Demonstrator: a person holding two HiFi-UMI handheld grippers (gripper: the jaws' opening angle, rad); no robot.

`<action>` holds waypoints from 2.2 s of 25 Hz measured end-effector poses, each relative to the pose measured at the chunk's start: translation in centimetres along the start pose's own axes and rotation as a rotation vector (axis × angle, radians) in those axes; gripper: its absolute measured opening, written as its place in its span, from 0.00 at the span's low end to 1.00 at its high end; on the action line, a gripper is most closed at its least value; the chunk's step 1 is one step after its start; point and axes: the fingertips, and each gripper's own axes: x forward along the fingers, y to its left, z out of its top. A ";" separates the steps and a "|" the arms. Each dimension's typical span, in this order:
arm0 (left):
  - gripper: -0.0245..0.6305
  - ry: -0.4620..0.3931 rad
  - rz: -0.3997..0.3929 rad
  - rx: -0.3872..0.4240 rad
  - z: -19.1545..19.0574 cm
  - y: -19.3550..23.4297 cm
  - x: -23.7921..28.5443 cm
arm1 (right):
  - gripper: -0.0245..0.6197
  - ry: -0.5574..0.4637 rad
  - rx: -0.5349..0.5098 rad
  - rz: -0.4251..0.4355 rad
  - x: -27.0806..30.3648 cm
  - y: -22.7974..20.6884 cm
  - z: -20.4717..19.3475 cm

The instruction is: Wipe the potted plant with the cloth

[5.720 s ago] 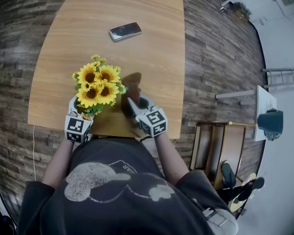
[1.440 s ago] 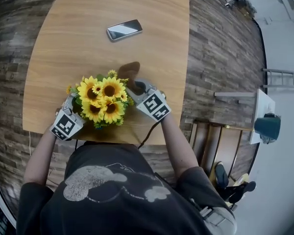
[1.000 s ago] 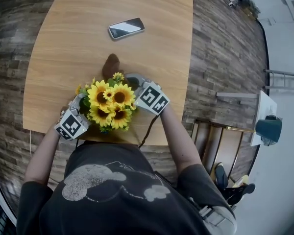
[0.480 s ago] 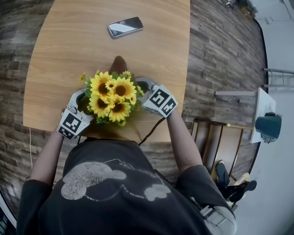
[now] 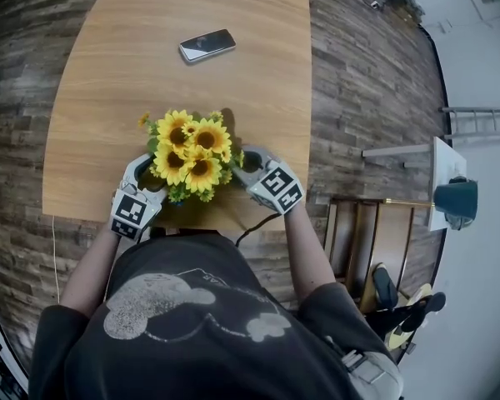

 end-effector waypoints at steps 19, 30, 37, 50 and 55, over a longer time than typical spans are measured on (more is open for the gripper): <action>0.33 -0.230 0.016 -0.130 3.2 -2.9 -9.5 | 0.11 -0.240 0.231 -0.423 -8.0 8.3 0.8; 0.30 -0.235 -0.022 -0.114 1.8 -4.4 -12.5 | 0.11 -0.327 0.325 -0.462 -10.3 14.2 0.5; 0.07 -0.358 0.073 -0.106 4.9 -8.1 -15.8 | 0.11 -0.409 0.297 -0.417 -13.4 16.4 0.8; 0.07 -0.421 0.273 -0.040 3.3 -22.1 -25.6 | 0.11 -0.544 0.337 -0.341 -22.9 27.5 -3.9; 0.07 -0.396 0.334 -0.040 0.6 -26.6 -29.0 | 0.11 -0.509 0.312 -0.312 -24.3 32.4 -7.1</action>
